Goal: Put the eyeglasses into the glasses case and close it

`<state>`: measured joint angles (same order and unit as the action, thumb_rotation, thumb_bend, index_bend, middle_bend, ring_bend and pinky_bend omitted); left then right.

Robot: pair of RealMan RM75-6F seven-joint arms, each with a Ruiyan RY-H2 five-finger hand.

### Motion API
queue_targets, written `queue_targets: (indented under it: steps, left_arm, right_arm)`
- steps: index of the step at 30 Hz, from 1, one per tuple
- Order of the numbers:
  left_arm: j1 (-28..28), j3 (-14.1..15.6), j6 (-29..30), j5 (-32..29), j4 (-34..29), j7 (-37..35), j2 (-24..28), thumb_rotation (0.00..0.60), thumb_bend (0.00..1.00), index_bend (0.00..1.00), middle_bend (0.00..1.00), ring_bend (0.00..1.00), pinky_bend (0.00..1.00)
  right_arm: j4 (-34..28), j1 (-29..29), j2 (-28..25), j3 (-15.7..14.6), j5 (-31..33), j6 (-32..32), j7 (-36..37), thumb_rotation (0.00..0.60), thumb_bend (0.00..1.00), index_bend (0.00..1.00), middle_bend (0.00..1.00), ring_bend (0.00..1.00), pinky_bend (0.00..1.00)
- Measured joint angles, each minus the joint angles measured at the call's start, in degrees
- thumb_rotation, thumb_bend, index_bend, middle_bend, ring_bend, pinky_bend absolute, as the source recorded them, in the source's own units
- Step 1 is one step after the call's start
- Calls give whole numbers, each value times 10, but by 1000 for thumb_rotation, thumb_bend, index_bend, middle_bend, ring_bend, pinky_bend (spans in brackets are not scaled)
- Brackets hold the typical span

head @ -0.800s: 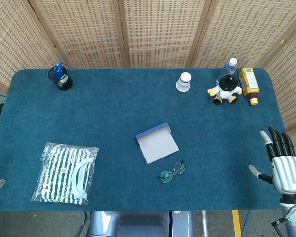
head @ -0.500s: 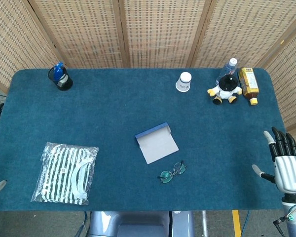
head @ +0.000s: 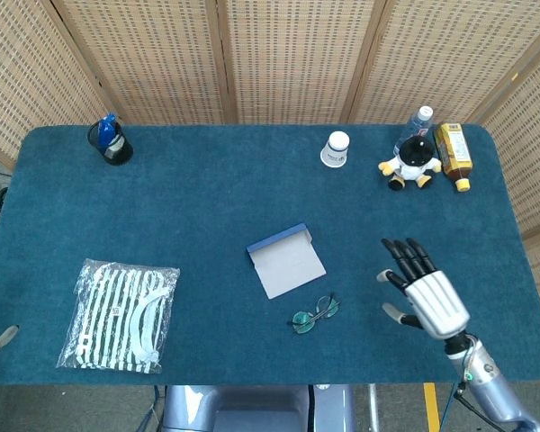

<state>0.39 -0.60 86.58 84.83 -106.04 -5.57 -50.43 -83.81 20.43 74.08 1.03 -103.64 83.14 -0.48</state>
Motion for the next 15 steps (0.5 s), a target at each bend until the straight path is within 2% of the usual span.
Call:
queue_targets:
  steps: [9, 15]
  left_arm:
    - [-11, -7, -23, -27, -4, 24, -5, 600, 142, 0, 0, 0, 0]
    - [-17, -9, -34, -41, -8, 36, -6, 600, 141, 0, 0, 0, 0]
  right_arm:
    - [36, 90, 69, -4, -36, -129, -24, 600, 436, 428, 7, 0, 0]
    - [57, 123, 101, -13, -35, -192, -68, 600, 438, 429, 11, 0, 0]
